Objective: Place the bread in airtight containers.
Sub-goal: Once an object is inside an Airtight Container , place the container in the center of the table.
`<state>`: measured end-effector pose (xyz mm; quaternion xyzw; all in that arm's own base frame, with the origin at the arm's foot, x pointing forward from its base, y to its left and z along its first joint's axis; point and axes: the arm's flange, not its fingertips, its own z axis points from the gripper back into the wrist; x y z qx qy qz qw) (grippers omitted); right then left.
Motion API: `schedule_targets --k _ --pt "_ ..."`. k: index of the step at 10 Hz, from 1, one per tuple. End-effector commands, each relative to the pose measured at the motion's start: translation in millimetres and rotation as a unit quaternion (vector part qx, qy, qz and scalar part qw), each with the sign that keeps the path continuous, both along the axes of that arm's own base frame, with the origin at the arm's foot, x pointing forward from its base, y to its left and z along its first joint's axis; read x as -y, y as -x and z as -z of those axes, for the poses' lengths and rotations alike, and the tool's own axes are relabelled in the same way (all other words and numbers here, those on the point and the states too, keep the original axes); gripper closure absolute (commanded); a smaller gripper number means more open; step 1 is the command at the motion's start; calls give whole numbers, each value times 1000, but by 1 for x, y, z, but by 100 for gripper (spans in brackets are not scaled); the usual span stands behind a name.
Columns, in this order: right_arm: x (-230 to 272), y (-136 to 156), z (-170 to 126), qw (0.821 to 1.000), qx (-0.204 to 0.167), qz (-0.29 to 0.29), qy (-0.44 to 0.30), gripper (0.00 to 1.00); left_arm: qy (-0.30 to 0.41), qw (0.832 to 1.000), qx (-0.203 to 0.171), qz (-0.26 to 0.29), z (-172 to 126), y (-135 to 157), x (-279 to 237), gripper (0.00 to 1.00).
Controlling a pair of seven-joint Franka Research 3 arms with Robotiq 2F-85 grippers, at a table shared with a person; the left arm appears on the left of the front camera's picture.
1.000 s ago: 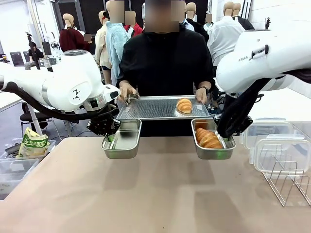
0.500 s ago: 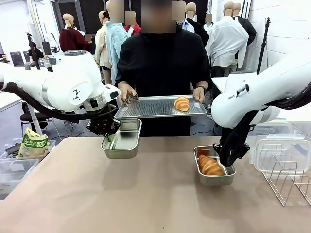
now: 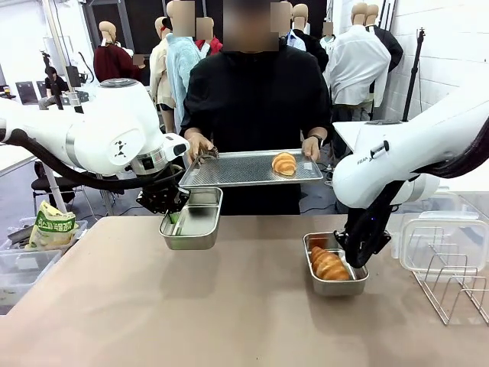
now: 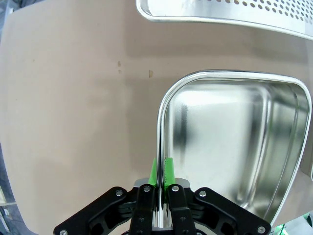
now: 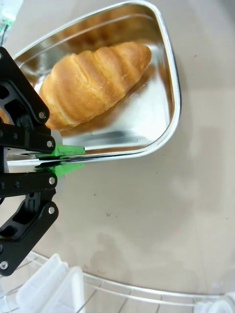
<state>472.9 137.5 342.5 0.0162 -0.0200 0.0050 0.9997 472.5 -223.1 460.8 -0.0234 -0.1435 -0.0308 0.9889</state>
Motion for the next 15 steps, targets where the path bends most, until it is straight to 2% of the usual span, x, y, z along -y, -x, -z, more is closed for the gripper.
schedule_targets --k 1,4,7,9,11,13,14,15 --pt "-1 -7 10 1000 10 -20 -17 100 2 1000 5 0 -3 -1 0 100" --pt "0 -7 11 1000 8 -10 -27 100 2 1000 5 0 -3 -1 0 100" --pt "2 -4 8 1000 5 -3 -26 40 2 1000 5 0 -3 -1 0 100" --pt "3 -2 -7 1000 10 4 -24 0 2 1000 5 0 -3 -1 0 100" --pt "5 -1 -23 1000 16 4 -25 0 2 1000 5 0 -3 -1 0 100" --pt "4 -2 -23 1000 3 5 -20 0 2 1000 5 0 -3 -1 0 100" --pt "2 -3 -22 1000 -6 2 -19 0 2 1000 5 0 -3 -1 0 100" --pt "-3 -5 -19 999 -38 -8 -16 0 2 1000 5 0 -3 -1 0 100"
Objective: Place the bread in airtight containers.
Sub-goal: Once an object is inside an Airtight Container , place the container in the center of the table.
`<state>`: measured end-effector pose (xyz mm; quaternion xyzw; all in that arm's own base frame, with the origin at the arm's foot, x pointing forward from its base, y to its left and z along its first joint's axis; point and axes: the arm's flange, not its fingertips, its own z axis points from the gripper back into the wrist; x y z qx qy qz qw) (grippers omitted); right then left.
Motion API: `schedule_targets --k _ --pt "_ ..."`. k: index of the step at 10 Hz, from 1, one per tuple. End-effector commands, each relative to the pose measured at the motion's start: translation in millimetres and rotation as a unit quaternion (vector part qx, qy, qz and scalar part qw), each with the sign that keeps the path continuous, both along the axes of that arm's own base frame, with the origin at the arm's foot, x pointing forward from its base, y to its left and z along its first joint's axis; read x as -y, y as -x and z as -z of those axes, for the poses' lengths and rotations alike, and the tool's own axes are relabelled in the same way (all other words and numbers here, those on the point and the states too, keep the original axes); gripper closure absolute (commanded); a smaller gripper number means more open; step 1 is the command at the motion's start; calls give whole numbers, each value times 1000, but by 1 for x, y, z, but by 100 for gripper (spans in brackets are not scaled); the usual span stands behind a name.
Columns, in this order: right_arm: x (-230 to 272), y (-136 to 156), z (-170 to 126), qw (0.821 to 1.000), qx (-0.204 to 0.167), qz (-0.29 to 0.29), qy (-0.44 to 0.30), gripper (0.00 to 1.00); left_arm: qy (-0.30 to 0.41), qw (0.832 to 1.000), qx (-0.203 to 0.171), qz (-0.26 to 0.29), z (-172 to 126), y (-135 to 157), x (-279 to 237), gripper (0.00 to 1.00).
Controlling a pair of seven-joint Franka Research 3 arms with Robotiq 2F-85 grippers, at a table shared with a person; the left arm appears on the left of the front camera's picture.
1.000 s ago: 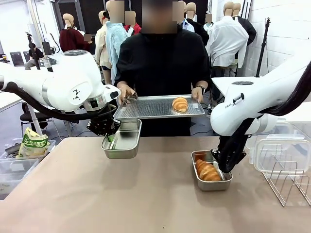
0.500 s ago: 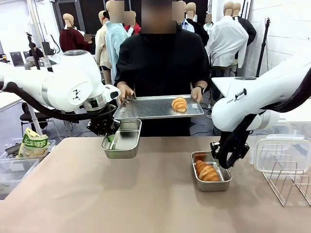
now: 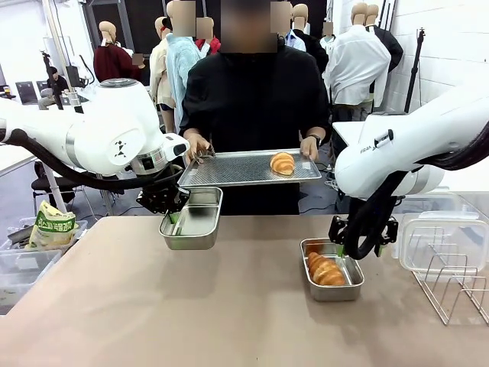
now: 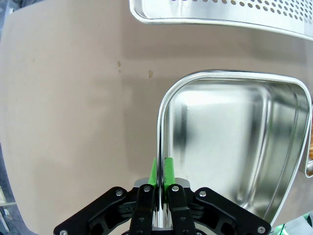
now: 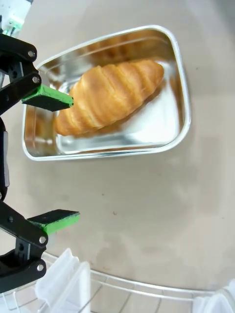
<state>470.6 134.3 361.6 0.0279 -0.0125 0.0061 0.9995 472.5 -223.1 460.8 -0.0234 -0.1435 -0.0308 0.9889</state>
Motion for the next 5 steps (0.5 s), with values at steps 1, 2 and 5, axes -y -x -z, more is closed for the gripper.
schedule_targets --k 1,2,5 --pt "1 -2 -4 1000 17 2 -3 0 2 1000 5 0 -3 -1 0 100" --pt "1 -2 -4 1000 17 2 -3 0 2 1000 5 0 -3 -1 0 100" --pt "1 -2 -4 1000 17 2 -3 0 2 1000 5 0 -3 -1 0 100"
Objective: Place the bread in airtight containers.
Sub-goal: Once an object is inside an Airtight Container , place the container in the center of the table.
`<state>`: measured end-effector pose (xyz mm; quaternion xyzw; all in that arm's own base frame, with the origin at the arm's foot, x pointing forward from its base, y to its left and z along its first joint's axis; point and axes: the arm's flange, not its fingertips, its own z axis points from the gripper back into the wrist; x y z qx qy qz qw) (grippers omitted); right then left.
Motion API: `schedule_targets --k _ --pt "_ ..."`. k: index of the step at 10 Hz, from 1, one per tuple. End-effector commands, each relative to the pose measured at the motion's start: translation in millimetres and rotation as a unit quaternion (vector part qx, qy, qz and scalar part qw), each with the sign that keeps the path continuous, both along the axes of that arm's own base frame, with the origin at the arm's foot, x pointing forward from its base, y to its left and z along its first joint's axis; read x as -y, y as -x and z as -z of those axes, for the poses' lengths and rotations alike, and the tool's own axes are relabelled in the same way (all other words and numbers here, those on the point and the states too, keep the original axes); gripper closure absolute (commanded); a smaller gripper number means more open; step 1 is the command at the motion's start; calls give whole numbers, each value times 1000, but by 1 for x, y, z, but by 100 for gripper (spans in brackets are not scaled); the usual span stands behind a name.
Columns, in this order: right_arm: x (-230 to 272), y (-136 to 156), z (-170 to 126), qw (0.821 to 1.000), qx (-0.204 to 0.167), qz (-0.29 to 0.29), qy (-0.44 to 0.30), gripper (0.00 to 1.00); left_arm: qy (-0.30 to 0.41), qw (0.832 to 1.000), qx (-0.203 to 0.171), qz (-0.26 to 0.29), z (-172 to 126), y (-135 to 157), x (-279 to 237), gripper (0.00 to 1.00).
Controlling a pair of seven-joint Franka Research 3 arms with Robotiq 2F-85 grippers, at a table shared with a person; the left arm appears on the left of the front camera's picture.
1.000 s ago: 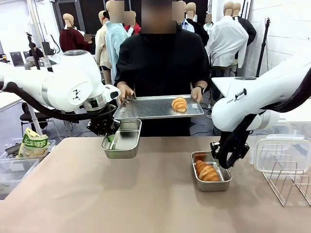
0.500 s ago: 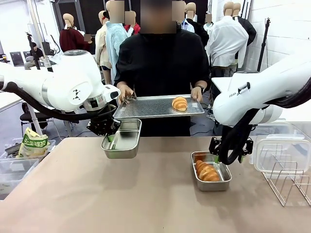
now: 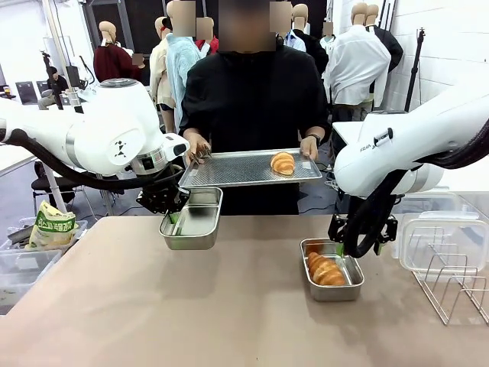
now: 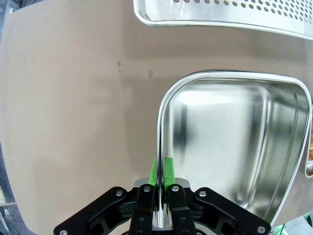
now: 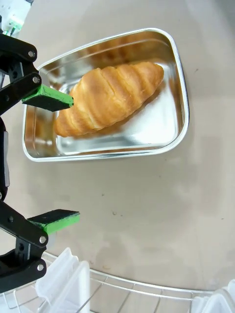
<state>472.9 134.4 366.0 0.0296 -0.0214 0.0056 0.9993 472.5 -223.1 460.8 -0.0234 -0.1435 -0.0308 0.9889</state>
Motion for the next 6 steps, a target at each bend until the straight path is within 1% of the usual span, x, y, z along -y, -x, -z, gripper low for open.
schedule_targets --k 1,6 --pt "1 1 0 1000 8 2 -1 0 2 1000 5 0 -3 -1 0 100" --pt "1 1 0 1000 8 2 -1 0 2 1000 5 0 -3 -1 0 100"
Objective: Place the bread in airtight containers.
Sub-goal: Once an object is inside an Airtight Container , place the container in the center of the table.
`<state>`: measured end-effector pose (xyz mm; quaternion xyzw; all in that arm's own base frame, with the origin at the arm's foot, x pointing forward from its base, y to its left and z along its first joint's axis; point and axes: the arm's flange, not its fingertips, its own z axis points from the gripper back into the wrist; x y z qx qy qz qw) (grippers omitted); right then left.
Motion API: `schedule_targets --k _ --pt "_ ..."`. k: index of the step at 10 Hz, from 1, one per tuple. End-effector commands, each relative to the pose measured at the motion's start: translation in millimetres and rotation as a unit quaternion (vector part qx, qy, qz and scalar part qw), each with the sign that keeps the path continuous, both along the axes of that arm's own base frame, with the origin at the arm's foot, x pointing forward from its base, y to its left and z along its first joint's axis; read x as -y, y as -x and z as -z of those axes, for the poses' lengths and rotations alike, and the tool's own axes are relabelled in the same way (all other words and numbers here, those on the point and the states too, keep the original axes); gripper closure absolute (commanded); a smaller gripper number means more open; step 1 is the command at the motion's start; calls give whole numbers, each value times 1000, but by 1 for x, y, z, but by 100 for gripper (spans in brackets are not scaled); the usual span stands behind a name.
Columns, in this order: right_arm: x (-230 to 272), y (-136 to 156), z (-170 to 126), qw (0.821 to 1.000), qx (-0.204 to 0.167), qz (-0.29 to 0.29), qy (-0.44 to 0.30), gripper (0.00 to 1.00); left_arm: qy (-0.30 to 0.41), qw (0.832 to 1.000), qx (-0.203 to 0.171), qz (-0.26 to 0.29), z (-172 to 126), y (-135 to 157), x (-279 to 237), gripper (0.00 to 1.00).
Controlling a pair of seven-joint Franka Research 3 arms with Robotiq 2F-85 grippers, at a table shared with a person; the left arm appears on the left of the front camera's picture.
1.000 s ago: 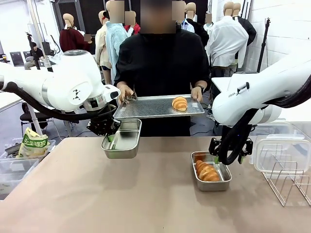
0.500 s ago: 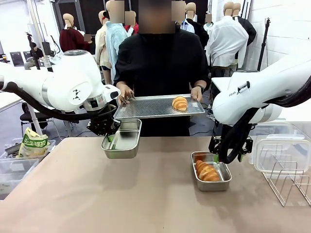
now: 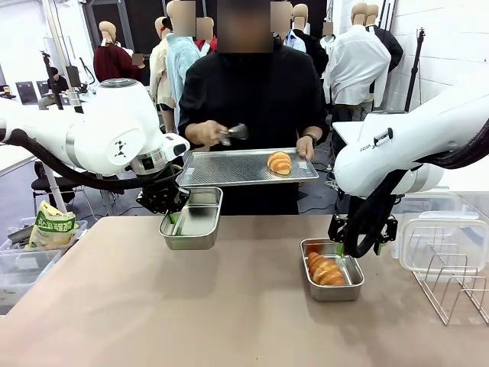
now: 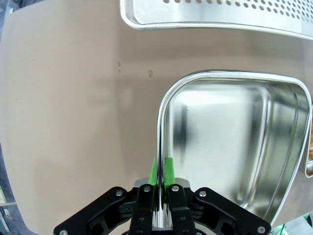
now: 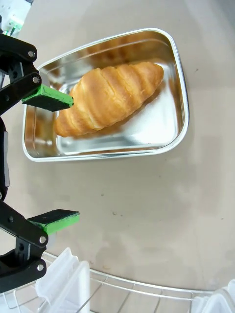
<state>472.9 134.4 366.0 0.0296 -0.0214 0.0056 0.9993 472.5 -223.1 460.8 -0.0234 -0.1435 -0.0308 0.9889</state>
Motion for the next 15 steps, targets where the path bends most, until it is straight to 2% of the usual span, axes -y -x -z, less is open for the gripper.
schedule_targets --k 1,2,3,6,7,10,15 --pt "1 1 0 1000 8 2 -1 0 2 1000 5 0 -3 -1 0 100" --pt "0 0 0 1000 0 0 0 0 2 1000 5 0 -3 -1 0 100" --pt "8 15 -18 1000 19 -1 2 0 2 1000 5 0 -3 -1 0 100" --pt "19 24 -95 992 121 7 32 0 2 1000 5 0 -3 -1 0 100" --pt "21 21 -112 990 139 4 31 0 2 1000 5 0 -3 -1 0 100" --pt "20 19 -136 986 161 18 30 0 2 1000 5 0 -3 -1 0 100" --pt "23 24 -142 987 156 2 23 0 2 1000 5 0 -3 -1 0 100"
